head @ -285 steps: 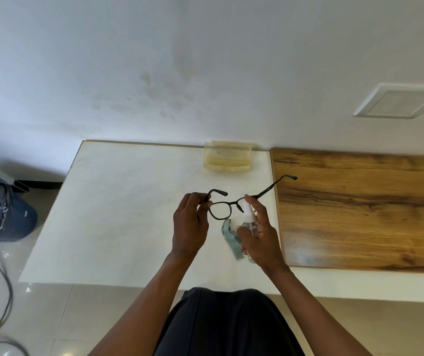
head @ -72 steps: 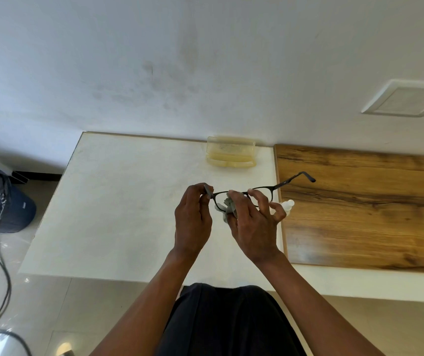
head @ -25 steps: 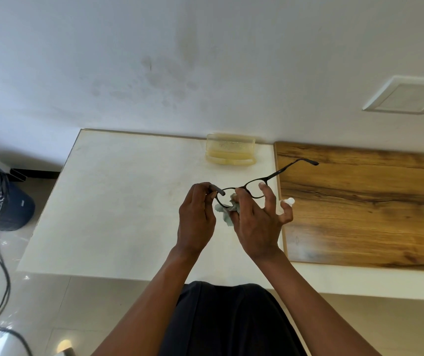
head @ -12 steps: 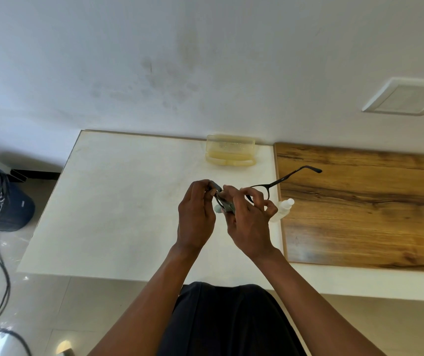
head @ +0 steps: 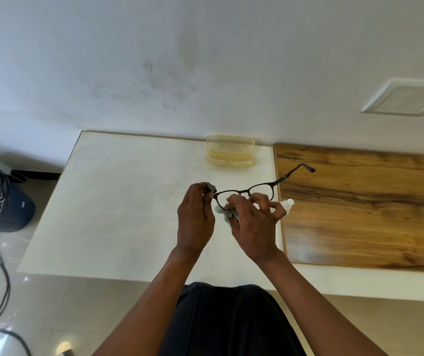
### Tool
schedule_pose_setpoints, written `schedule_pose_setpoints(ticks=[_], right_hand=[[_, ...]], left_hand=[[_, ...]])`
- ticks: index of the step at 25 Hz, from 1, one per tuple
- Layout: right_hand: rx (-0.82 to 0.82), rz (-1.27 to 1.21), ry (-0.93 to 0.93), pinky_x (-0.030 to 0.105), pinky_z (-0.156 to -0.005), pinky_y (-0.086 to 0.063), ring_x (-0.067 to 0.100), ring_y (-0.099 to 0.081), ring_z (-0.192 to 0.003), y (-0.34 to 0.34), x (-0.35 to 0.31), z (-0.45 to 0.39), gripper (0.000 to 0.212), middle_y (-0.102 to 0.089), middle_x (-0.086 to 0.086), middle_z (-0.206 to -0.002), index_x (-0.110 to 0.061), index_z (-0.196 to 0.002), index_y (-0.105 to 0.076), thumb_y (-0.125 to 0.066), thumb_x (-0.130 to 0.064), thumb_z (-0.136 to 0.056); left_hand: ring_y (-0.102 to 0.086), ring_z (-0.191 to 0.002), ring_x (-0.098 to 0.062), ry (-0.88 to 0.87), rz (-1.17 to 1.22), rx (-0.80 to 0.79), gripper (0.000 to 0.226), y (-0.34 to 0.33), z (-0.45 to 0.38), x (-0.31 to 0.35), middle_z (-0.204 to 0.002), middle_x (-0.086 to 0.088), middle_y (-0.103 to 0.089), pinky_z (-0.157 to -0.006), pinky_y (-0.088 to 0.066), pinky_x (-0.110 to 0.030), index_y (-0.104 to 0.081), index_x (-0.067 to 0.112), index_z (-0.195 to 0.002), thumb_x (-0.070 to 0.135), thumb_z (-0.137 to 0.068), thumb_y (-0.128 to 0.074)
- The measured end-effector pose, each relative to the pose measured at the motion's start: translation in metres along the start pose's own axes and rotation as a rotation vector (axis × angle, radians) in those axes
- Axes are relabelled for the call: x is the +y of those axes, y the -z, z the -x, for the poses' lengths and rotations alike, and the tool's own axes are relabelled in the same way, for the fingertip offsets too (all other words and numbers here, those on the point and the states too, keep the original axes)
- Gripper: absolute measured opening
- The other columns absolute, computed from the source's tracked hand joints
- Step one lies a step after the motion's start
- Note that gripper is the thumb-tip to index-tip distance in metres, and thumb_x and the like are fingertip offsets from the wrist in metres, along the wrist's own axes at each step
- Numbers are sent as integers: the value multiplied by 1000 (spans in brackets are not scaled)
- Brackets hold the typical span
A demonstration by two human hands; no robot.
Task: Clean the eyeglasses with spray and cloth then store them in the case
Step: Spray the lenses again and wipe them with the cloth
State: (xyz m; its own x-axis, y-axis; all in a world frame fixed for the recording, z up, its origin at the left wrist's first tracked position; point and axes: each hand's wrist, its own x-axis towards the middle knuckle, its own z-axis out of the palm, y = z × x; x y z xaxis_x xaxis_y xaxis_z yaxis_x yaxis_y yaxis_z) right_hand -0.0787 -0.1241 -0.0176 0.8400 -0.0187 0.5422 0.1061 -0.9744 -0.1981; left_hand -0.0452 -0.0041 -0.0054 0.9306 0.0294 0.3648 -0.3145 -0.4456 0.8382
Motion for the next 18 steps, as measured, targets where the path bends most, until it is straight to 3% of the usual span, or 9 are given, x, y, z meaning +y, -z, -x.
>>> schedule_pose_setpoints(ticks=[8,10,13,18], right_hand=[[46,201,4,40,-81,-23,19,-51,-108,1,1,1,37,-71,-10,-75,-24,-95,-53,-78,-24,-67],[5,182,-23,40,-81,-24,22,-58,-107,1,-3,-2,38,-72,-9,-81,-22,-96,-58,-79,-23,-64],[-36,115,-50,38,-81,-24,22,-54,-109,0,-7,-6,42,-72,-5,-90,-18,-97,-63,-81,-18,-60],[-115,-59,-40,42,-81,-32,26,-59,-110,2,-10,-10,54,-72,-2,-95,-21,-104,-52,-80,-4,-61]], left_hand=[[-51,-79,0,-45,-9,-3,14,0,-1,2,-85,-7,-62,-71,-39,-4,-56,-1,-89,-12,-85,-49],[-51,-80,-1,-35,-14,1,14,0,-1,1,-85,-10,-63,-72,-39,-3,-56,-1,-89,-13,-85,-49],[-50,-81,0,-31,-27,10,12,0,-2,1,-85,-13,-64,-72,-38,-1,-56,-3,-89,-13,-85,-49],[-54,-79,-8,-25,-15,21,13,0,-3,0,-84,-14,-64,-71,-39,-3,-56,-4,-89,-14,-85,-50]])
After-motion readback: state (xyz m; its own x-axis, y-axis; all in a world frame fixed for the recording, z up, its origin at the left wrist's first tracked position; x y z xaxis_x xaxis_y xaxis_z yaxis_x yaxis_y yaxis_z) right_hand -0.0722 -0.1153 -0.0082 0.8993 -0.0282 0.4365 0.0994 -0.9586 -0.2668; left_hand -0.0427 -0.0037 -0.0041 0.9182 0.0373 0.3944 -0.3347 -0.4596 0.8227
